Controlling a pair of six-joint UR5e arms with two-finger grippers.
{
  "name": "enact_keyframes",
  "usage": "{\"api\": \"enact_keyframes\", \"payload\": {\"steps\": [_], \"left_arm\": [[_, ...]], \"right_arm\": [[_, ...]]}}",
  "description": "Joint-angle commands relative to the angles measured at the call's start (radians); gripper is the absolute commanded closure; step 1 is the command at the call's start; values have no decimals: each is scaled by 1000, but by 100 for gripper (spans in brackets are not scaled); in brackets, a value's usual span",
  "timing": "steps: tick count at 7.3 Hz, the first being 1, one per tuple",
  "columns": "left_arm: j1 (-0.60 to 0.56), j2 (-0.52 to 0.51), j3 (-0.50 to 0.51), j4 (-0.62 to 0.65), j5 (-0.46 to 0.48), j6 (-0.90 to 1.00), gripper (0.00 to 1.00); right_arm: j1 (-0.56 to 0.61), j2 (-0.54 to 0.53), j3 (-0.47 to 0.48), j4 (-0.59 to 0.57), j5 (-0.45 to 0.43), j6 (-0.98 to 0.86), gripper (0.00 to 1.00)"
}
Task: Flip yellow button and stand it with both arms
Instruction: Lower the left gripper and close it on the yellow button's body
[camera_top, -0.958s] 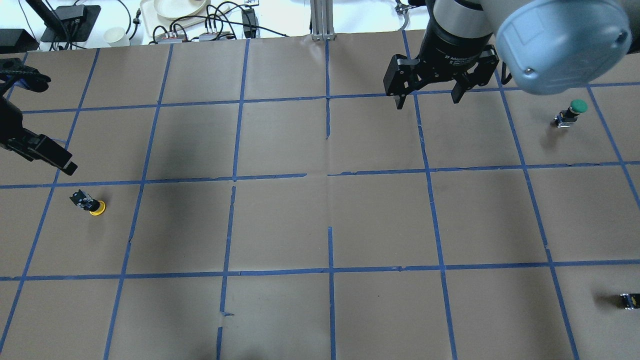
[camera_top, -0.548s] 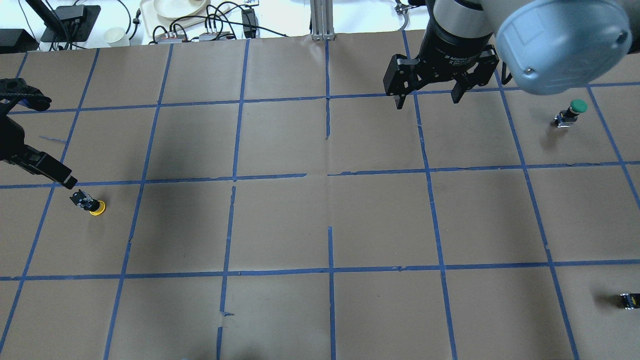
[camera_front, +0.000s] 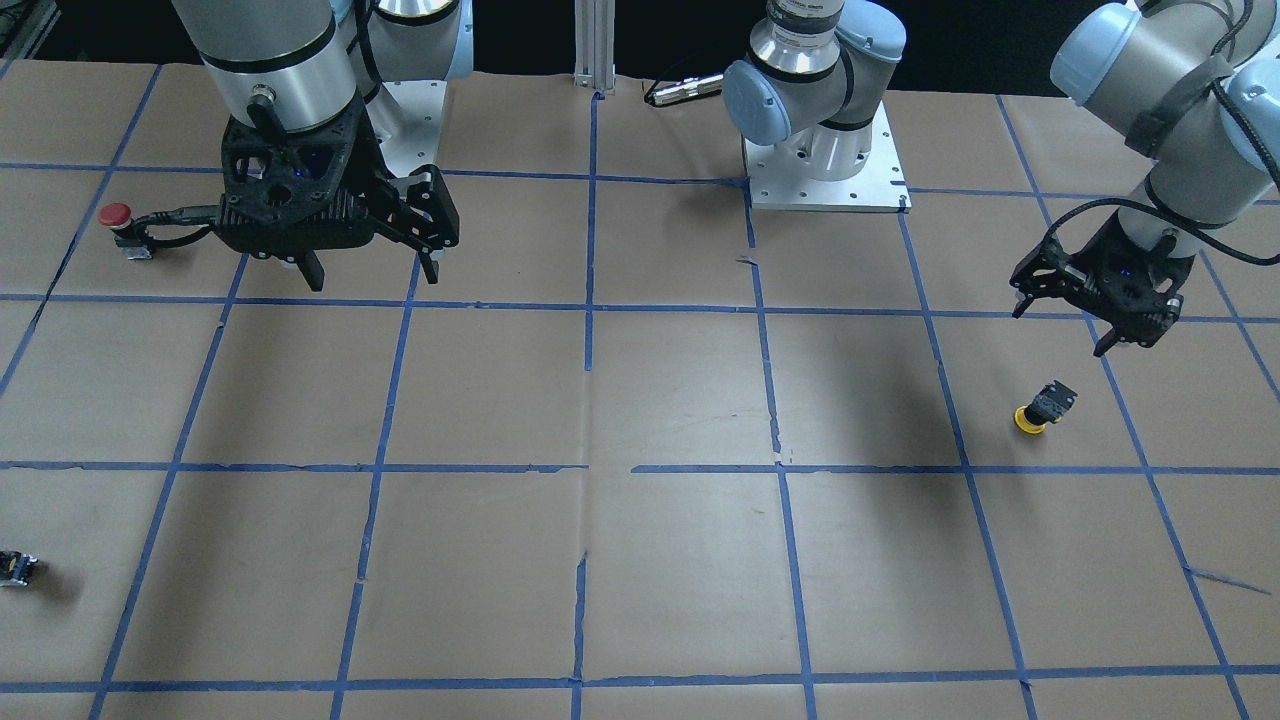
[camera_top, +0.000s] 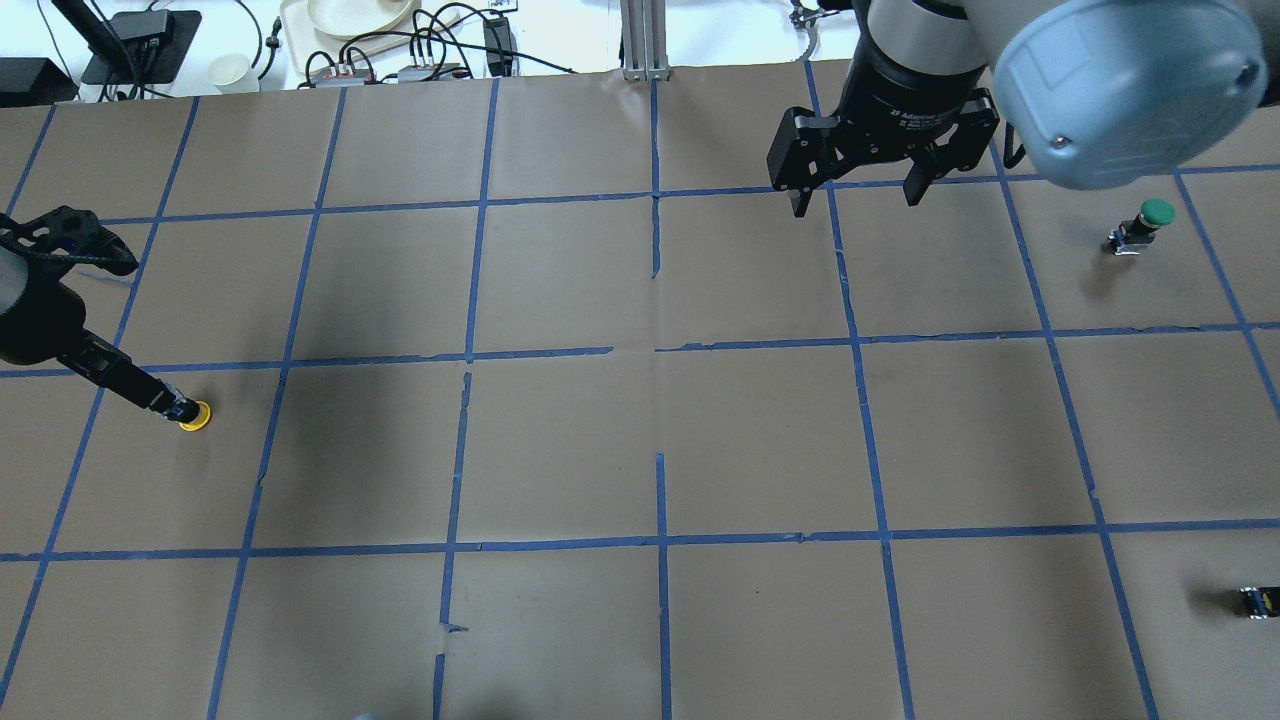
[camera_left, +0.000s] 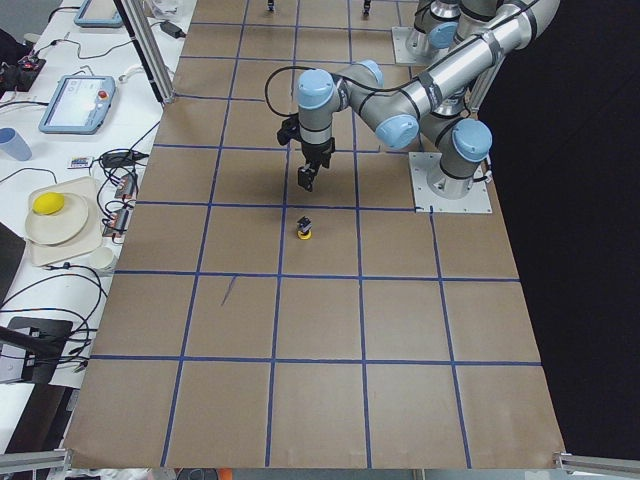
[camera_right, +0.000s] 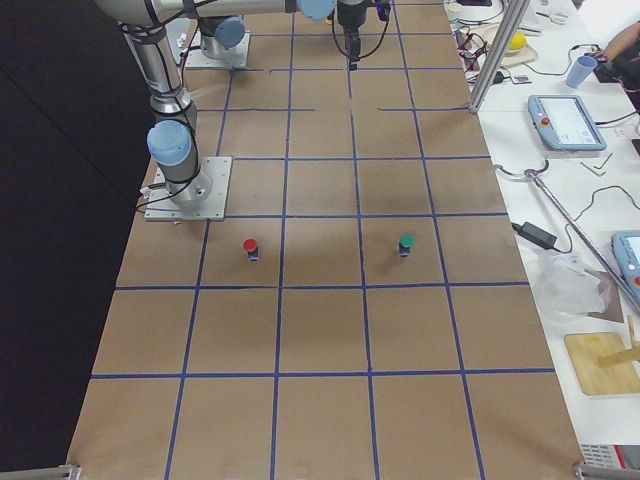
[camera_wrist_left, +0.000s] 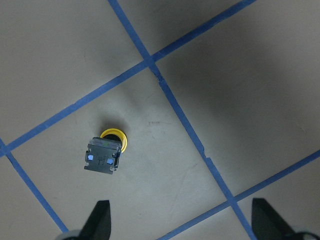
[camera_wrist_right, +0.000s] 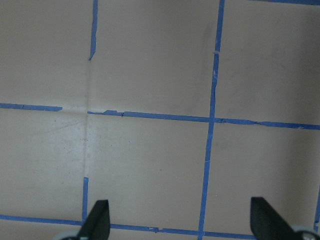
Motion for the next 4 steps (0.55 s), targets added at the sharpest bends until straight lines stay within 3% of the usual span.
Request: {"api": "enact_keyframes", "payload": {"steps": [1,4], "left_arm": [[87,-61,-5,50,-70,123,1],[105,-167,-3,182,-113,190,1]], "right_arm": [[0,-1,0,-1,0,0,0],[0,-1,0,1,0,0,0]]}}
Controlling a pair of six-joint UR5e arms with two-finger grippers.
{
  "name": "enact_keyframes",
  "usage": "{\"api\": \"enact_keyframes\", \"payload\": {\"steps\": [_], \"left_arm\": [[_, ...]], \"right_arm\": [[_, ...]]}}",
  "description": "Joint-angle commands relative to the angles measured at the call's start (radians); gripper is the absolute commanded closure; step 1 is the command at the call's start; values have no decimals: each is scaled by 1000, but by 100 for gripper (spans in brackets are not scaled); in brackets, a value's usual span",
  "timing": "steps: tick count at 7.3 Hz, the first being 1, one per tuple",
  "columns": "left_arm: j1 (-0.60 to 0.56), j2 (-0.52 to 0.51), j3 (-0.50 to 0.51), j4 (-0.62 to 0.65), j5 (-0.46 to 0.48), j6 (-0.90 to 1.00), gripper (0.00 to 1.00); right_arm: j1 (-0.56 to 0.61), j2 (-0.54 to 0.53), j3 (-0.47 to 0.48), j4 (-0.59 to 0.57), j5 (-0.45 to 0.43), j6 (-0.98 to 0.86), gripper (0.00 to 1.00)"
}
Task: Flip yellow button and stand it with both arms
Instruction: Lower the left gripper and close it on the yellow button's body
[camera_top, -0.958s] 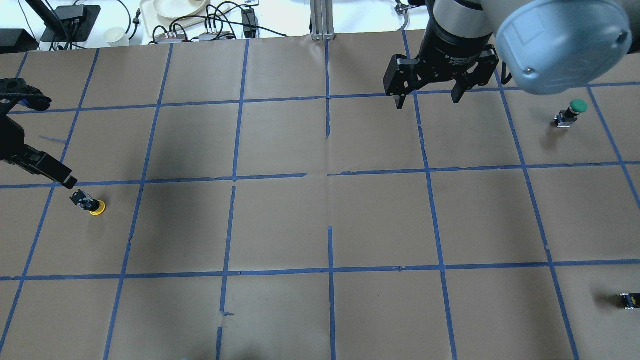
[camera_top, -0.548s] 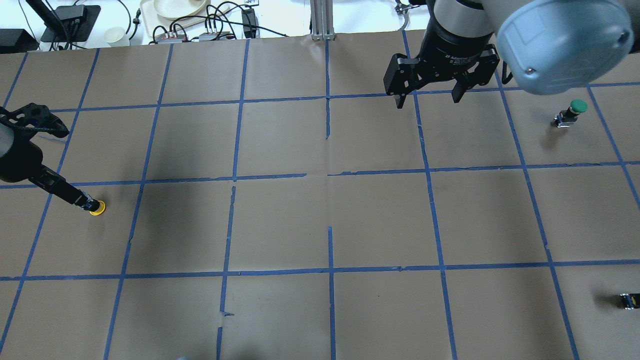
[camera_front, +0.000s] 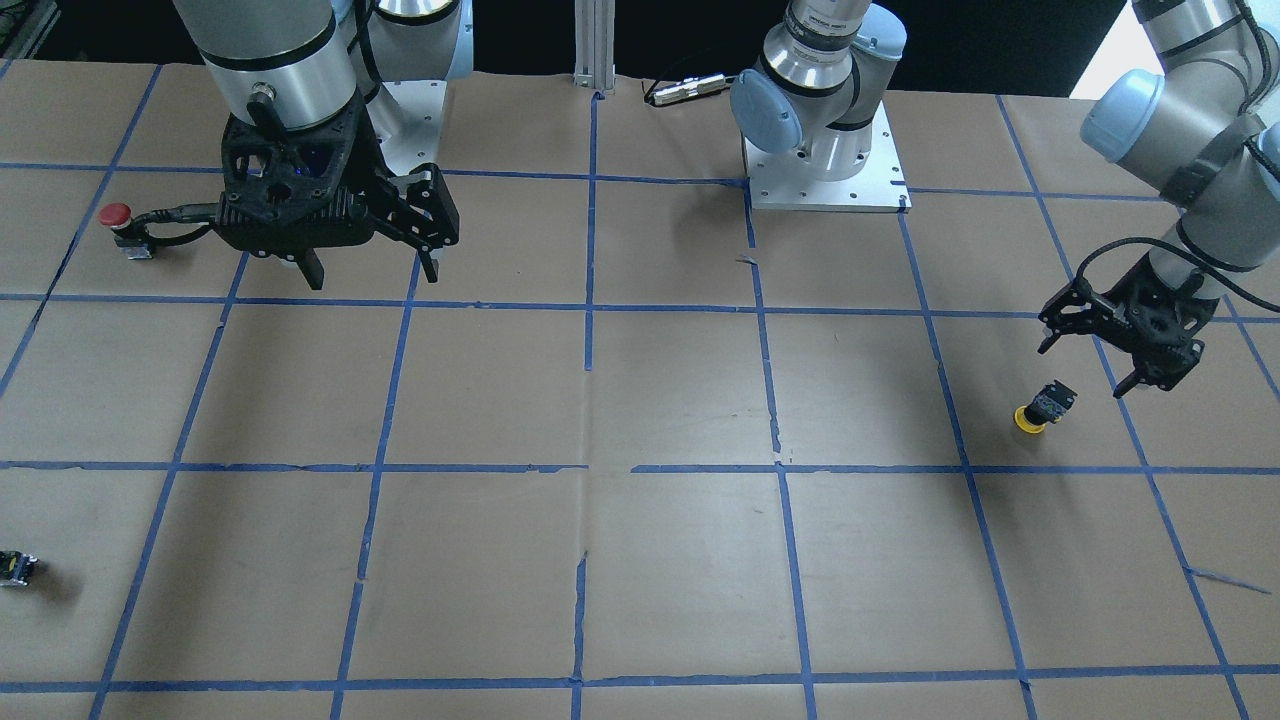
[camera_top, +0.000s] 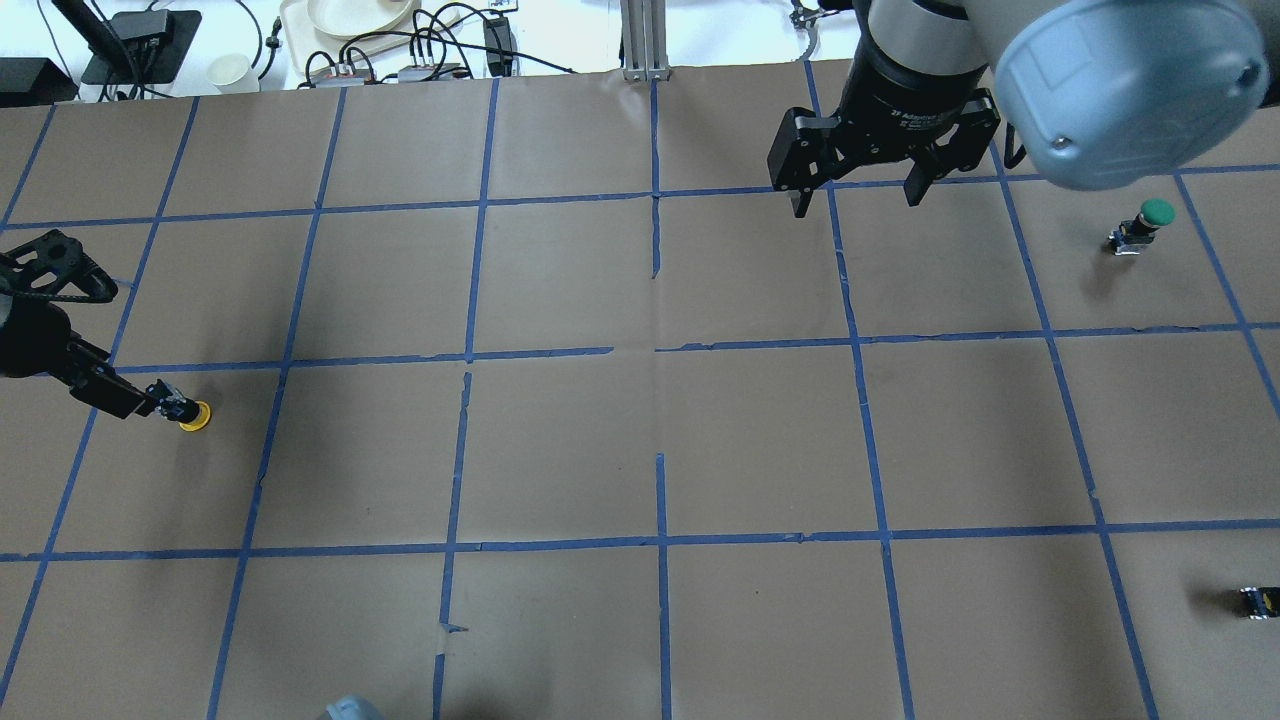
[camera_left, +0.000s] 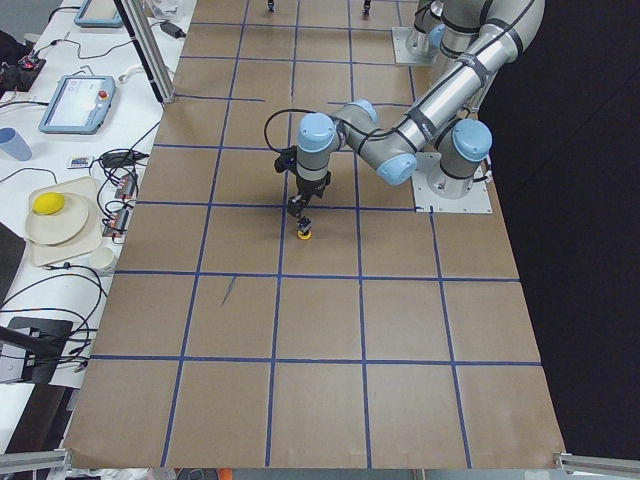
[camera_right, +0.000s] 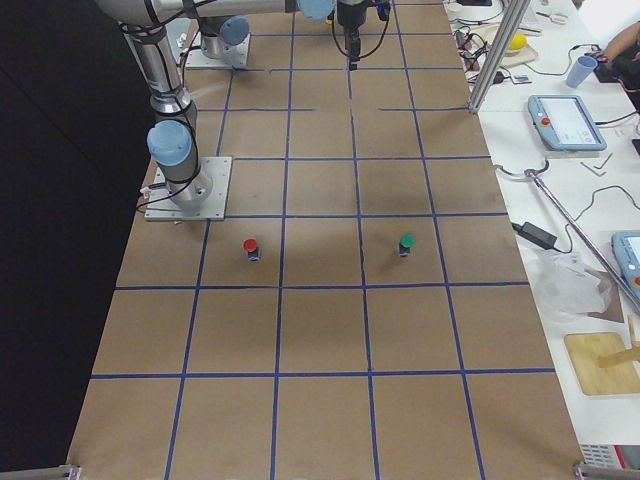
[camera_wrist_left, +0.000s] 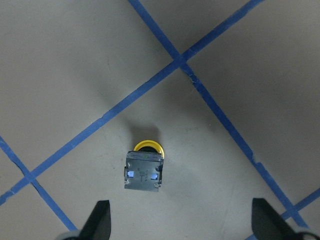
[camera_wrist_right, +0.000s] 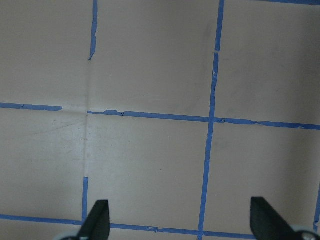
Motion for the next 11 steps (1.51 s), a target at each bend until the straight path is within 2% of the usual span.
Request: {"api": "enact_keyframes", "payload": {"steps": [1,9,11], "left_arm": [[9,-58,-1,48,-16,-6,1],[9,-110,-13,46,14,11,6],[6,-110,-15,48,14,11,22]], "right_arm": [[0,0,0,0,0,0,0],[0,0,0,0,0,-1,0],[0,-2,0,0,0,-1,0]]}}
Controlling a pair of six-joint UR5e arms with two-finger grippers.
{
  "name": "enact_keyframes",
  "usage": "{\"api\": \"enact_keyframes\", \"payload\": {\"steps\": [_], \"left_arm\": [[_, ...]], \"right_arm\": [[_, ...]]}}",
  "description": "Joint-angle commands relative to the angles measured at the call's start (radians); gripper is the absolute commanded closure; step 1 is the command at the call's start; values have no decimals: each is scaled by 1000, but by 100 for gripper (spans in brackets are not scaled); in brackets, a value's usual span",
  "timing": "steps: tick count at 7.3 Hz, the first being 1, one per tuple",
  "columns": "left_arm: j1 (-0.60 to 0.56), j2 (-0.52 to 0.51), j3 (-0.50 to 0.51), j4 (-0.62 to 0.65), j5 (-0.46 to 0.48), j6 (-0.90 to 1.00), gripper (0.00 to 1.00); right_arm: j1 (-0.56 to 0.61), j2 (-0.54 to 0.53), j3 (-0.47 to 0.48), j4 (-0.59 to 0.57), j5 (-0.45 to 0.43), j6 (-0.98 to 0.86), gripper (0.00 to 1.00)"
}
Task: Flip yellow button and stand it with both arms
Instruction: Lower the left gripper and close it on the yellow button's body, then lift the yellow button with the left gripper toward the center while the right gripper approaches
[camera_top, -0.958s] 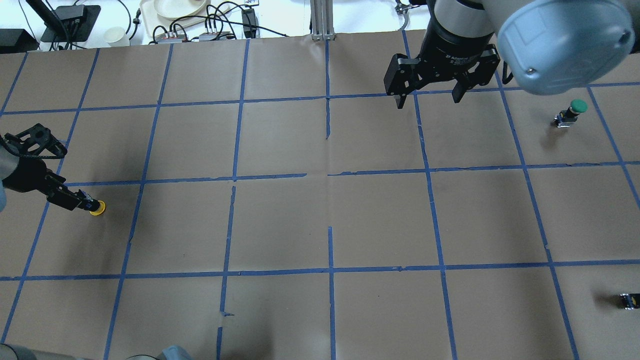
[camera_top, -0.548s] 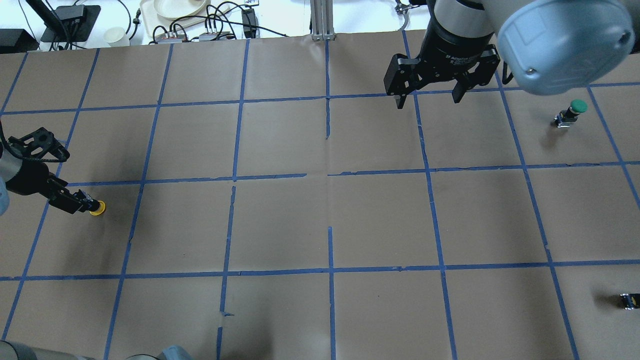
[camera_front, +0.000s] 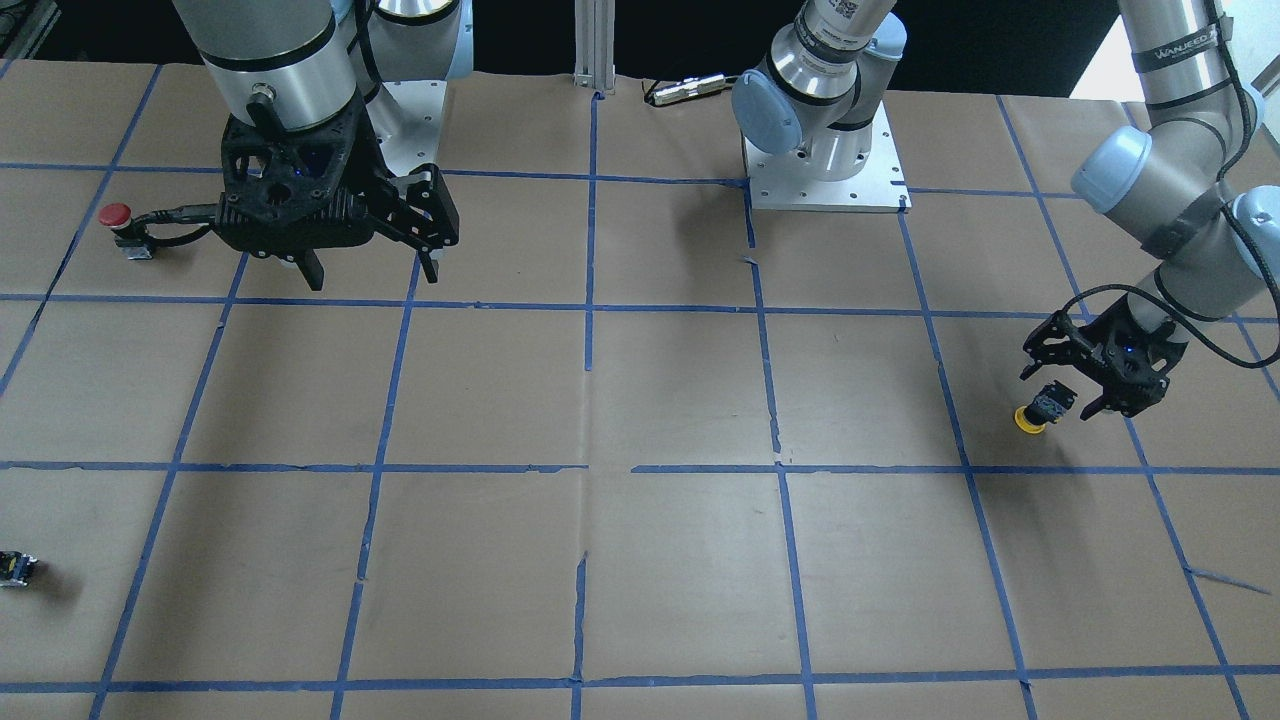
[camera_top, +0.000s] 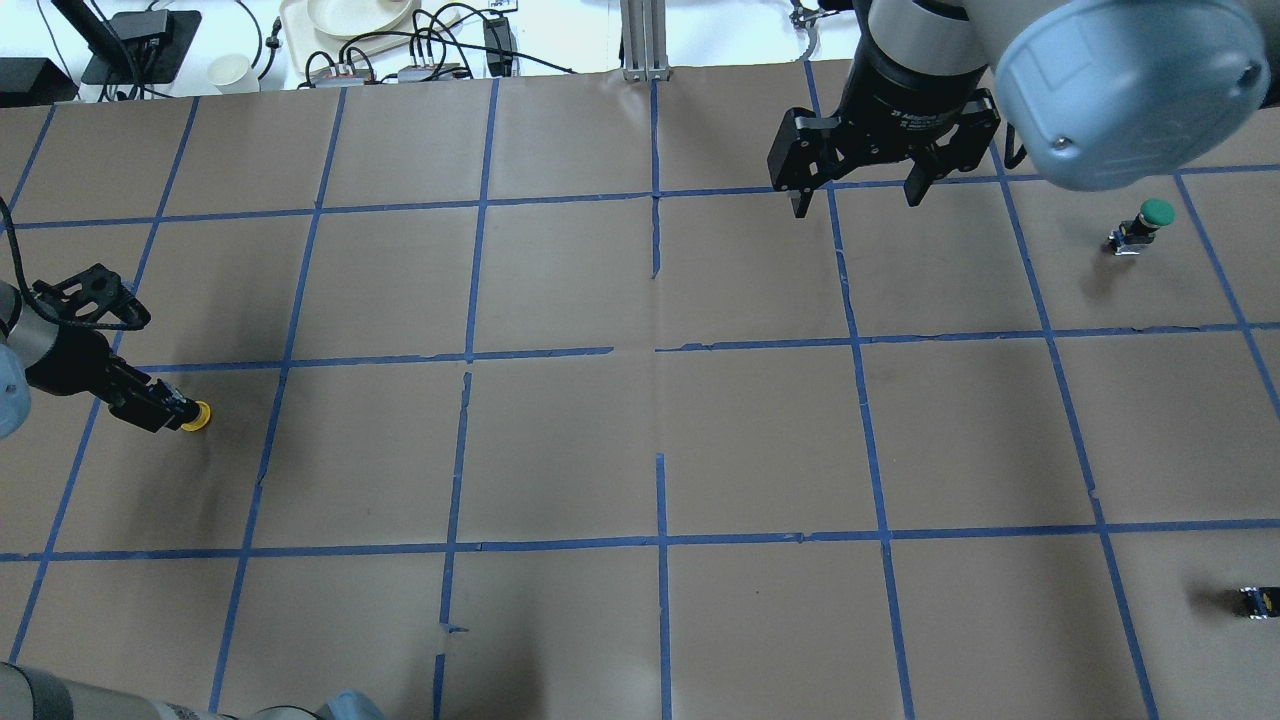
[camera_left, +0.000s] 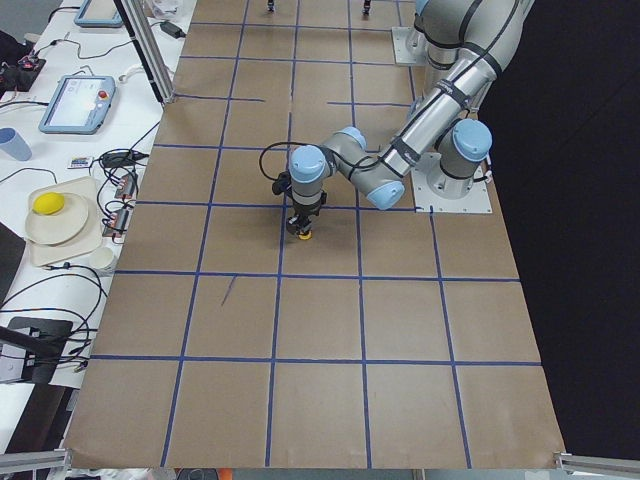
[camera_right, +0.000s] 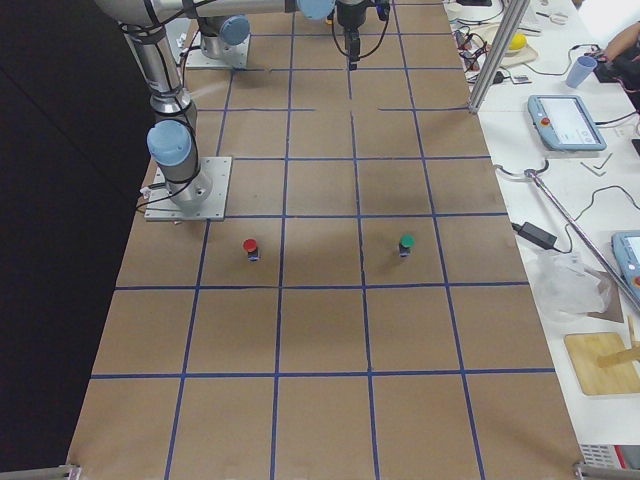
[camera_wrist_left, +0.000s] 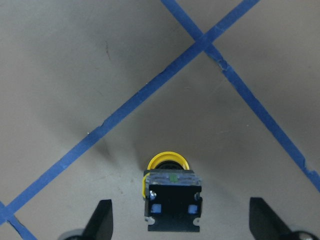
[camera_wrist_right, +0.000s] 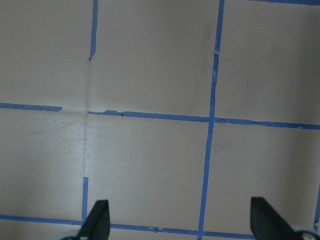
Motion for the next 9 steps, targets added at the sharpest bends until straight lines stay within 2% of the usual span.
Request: {"api": "enact_keyframes", "payload": {"steps": [1,2,3,4,6,8,9], "left_arm": [[-3,-5,-1,9,0,1,30],[-3,-6,-1,18,0,1,51],[-3,-6,1,18,0,1,79],[-4,-6,4,23,-1,0,87],[-30,36,51,-17,-18,-18,90],[-76,139,87,-213,-116,-79,90],[-107,205,88,-362,-232,-139,90]], "right_arm": [[3,2,0,-1,2,1,0],[2,0,0,-1,0,1,0],[2,0,0,-1,2,1,0],[2,2,0,-1,0,-1,0],[2,0,0,-1,0,1,0],[2,0,0,-1,0,1,0],[2,0,0,-1,2,1,0]]}}
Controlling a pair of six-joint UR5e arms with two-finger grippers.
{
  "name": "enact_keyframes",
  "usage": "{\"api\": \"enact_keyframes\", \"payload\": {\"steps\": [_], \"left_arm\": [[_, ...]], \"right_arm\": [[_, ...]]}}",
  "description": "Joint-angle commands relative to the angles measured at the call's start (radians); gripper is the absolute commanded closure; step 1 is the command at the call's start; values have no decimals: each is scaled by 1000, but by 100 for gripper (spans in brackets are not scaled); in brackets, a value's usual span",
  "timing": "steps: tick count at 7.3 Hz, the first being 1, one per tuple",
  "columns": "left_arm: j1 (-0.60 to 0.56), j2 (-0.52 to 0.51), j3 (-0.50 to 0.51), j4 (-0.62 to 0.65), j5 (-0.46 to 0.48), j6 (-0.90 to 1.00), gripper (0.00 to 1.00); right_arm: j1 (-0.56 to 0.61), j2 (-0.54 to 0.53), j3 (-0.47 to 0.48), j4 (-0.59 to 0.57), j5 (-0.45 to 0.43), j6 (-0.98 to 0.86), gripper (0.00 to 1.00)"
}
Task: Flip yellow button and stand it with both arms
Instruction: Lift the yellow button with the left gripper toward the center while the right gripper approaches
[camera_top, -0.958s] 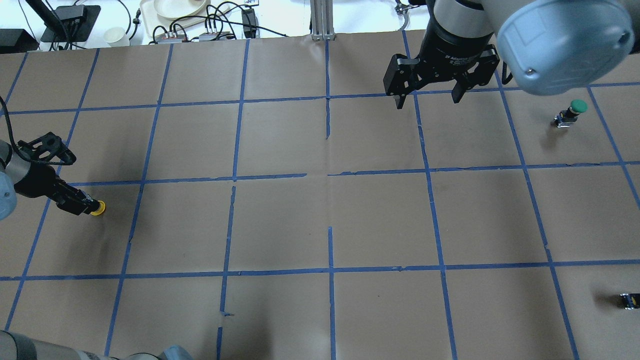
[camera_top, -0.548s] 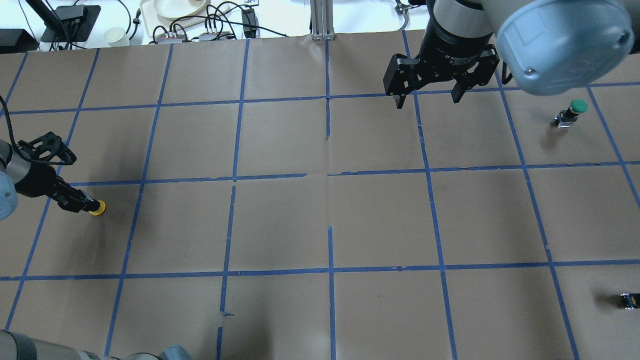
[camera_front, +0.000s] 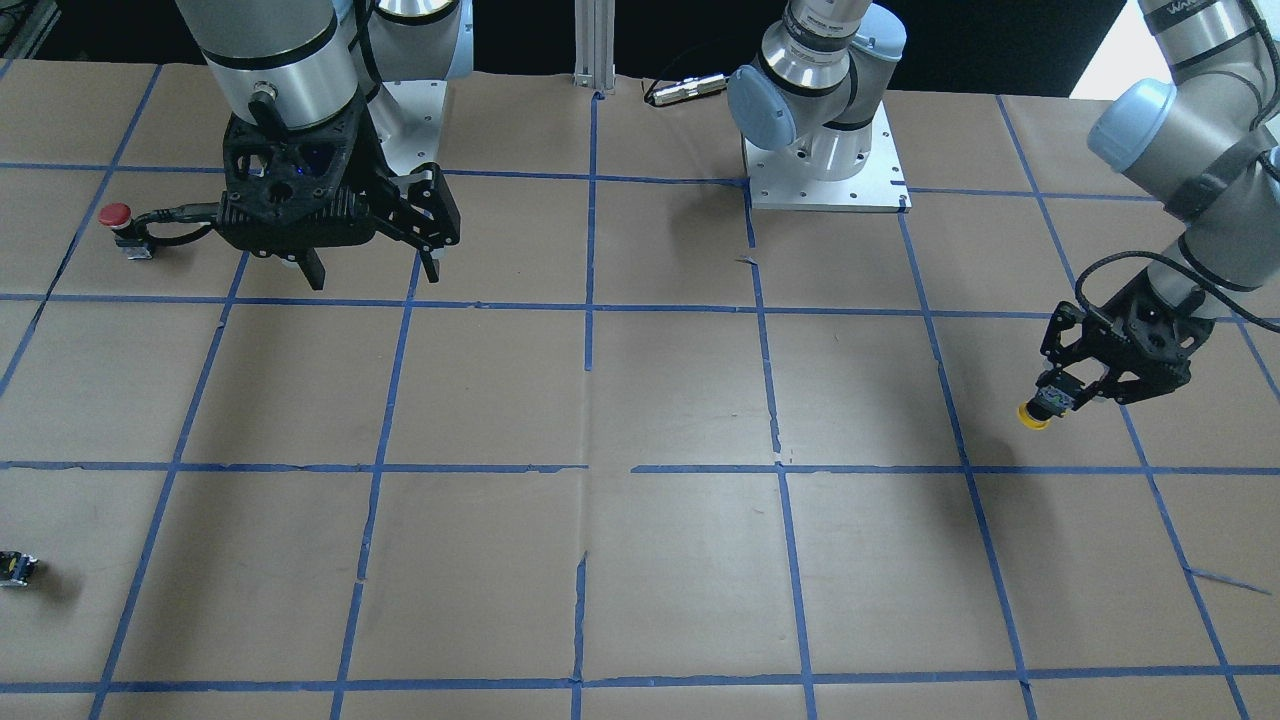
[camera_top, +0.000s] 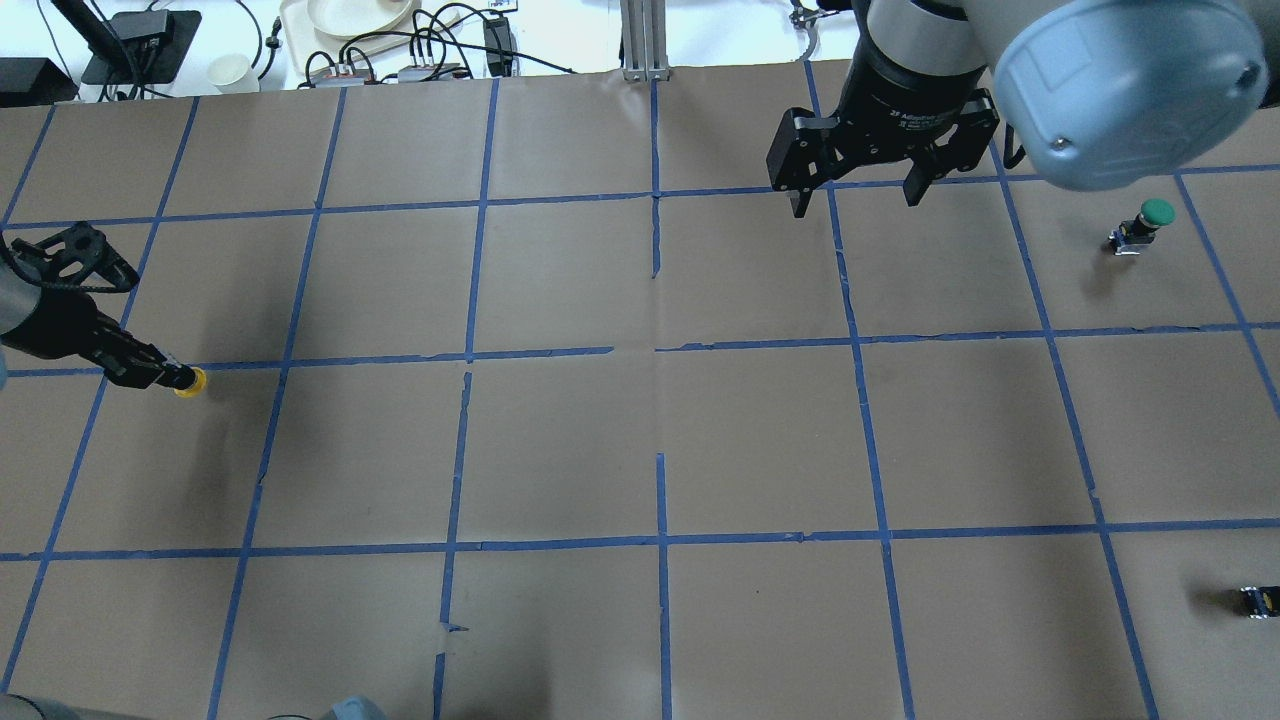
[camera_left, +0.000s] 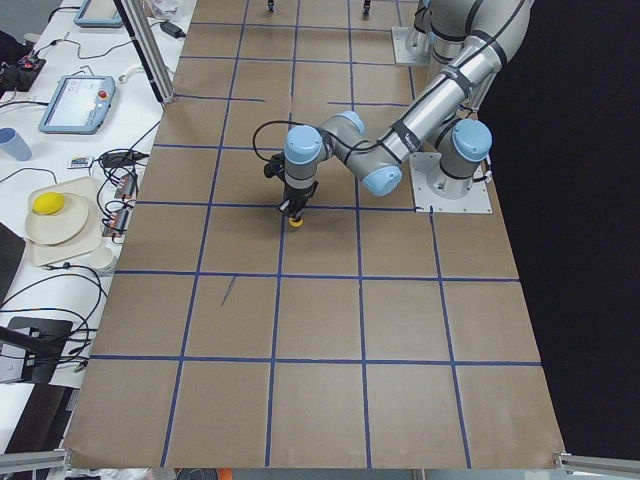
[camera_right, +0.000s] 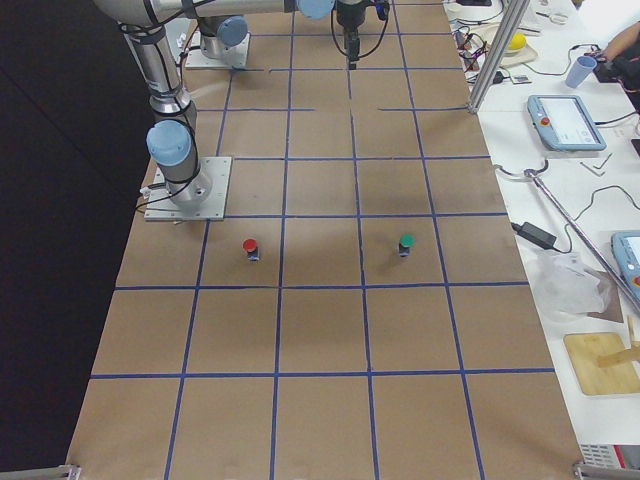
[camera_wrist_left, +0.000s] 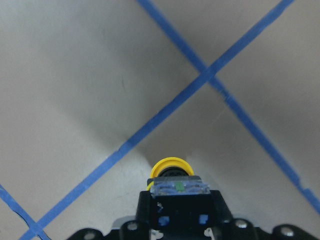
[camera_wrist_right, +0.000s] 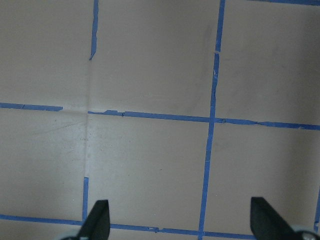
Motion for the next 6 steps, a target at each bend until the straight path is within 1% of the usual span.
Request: {"api": "enact_keyframes", "payload": {"steps": [1,2,3,4,5,6], "left_arm": [[-75,123,9,-250,-164,-109,94],[-108,143,9,-342,-273,-178,94],[-134,136,7,-390,-417,-263,94],[-175,139,7,-443,-519,-352,95],[-197,151,9,-566,-675,-412,97],[-201,163,9,-692,-834,-405,97]], "right_arm": [[0,0,-2,0,0,0,0],[0,0,0,0,0,0,0],[0,0,0,0,0,0,0],[0,0,-2,0,1,0,0],[-12,1,-3,0,12,11,0],[-75,-5,-14,11,38,62,0]]}}
